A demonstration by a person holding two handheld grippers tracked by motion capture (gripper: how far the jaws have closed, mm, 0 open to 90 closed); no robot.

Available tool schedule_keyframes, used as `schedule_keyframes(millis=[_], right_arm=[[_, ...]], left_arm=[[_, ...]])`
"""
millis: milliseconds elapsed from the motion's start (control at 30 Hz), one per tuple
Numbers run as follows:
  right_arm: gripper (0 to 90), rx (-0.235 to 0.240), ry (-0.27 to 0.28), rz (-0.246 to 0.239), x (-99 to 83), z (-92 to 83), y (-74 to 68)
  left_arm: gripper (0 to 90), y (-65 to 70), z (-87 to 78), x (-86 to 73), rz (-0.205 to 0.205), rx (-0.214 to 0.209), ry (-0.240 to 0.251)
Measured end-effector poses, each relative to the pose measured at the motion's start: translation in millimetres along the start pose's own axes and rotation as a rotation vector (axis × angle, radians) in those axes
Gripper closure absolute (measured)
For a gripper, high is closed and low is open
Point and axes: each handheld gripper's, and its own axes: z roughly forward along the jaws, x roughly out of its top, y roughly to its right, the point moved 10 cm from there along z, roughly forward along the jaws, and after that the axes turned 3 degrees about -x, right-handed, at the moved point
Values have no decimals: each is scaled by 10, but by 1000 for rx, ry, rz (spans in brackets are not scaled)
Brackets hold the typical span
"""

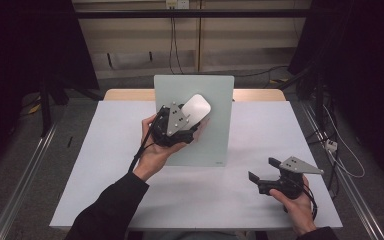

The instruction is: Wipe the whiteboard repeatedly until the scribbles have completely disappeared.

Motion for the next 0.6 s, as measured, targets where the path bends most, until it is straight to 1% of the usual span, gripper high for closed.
schedule_keyframes(millis=[67, 133, 200, 233, 367, 500, 600], right_arm=[[74, -2, 1, 0, 1, -2, 1], [75, -2, 1, 0, 0, -2, 2], [75, -2, 0, 1, -1, -1, 4], [74, -2, 0, 0, -1, 0, 4], [74, -1, 1, -2, 1, -2, 1], [74, -1, 0, 1, 0, -4, 1], [74, -3, 0, 3, 0, -3, 5]], left_arm=[[311, 43, 12, -30, -6, -14, -3], [310, 100, 32, -74, 9, -21, -11], [310, 172, 52, -121, 8, -35, -19], [310, 204, 57, -151, 21, -40, -30], [310, 308, 80, -231, 18, -70, -45], [310, 300, 81, -213, 11, -86, -46], [310, 226, 68, -142, 9, -75, -39]])
